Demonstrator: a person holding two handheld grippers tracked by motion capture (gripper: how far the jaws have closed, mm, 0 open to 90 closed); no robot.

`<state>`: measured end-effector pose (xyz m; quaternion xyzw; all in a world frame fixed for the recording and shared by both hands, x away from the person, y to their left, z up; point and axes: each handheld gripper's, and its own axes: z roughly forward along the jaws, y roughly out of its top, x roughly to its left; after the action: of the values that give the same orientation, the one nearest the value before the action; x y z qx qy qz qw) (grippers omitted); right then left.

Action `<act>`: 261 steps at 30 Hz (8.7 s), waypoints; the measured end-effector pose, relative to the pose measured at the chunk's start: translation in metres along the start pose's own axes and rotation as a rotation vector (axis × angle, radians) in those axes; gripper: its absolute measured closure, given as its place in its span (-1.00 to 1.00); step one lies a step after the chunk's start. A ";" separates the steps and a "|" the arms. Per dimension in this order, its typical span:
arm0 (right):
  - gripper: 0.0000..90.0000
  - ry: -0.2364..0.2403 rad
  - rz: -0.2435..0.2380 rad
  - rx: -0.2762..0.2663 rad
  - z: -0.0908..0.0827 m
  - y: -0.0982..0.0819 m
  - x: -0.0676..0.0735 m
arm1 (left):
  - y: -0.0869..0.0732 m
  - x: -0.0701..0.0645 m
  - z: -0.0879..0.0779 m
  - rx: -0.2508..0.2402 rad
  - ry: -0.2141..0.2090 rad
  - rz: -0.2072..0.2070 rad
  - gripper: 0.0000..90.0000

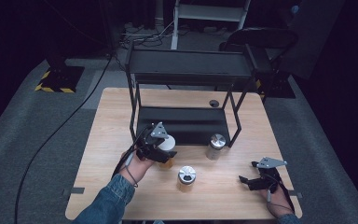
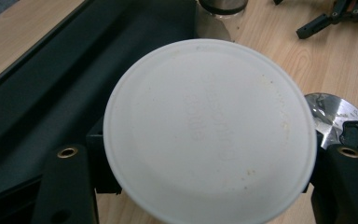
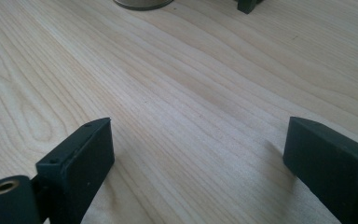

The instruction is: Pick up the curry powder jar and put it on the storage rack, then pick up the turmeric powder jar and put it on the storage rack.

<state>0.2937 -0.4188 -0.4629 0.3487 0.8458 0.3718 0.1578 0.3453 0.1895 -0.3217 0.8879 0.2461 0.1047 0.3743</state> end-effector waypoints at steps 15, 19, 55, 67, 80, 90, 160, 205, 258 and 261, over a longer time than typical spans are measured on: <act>-0.82 0.000 0.000 0.000 0.000 0.000 0.000 | 0.022 0.019 -0.009 -0.001 0.038 -0.009 -0.26; -0.81 0.000 0.000 0.000 0.000 0.000 0.000 | 0.030 0.023 -0.010 0.010 0.052 -0.004 -0.26; -0.81 -0.006 0.002 -0.001 0.000 0.000 0.002 | 0.045 0.077 0.035 0.129 0.154 -0.122 -0.26; -0.80 -0.005 0.002 -0.002 0.000 0.000 0.002 | 0.051 0.074 0.047 0.174 0.199 -0.148 -0.26; -0.80 -0.006 0.002 -0.003 0.000 -0.001 0.002 | 0.051 0.077 0.052 0.193 0.204 -0.183 -0.26; -0.80 -0.006 0.002 -0.003 0.000 -0.001 0.002 | 0.046 0.083 0.050 0.181 0.204 -0.223 -0.52; -0.80 -0.007 0.005 -0.001 0.000 0.000 0.002 | -0.127 -0.014 -0.063 -0.041 0.291 -0.163 -0.74; -0.80 -0.008 0.007 -0.001 0.000 0.000 0.003 | -0.211 -0.016 -0.035 0.013 0.341 -0.297 -0.74; -0.94 -0.021 0.000 -0.014 -0.006 0.000 0.006 | -0.220 -0.009 -0.030 0.023 0.320 -0.333 -0.91; -0.94 -0.021 -0.002 -0.026 -0.010 0.002 0.007 | -0.219 -0.009 -0.030 0.024 0.320 -0.334 -0.91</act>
<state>0.2843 -0.4181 -0.4552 0.3495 0.8396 0.3790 0.1714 0.2479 0.3348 -0.4578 0.8113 0.4471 0.1778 0.3320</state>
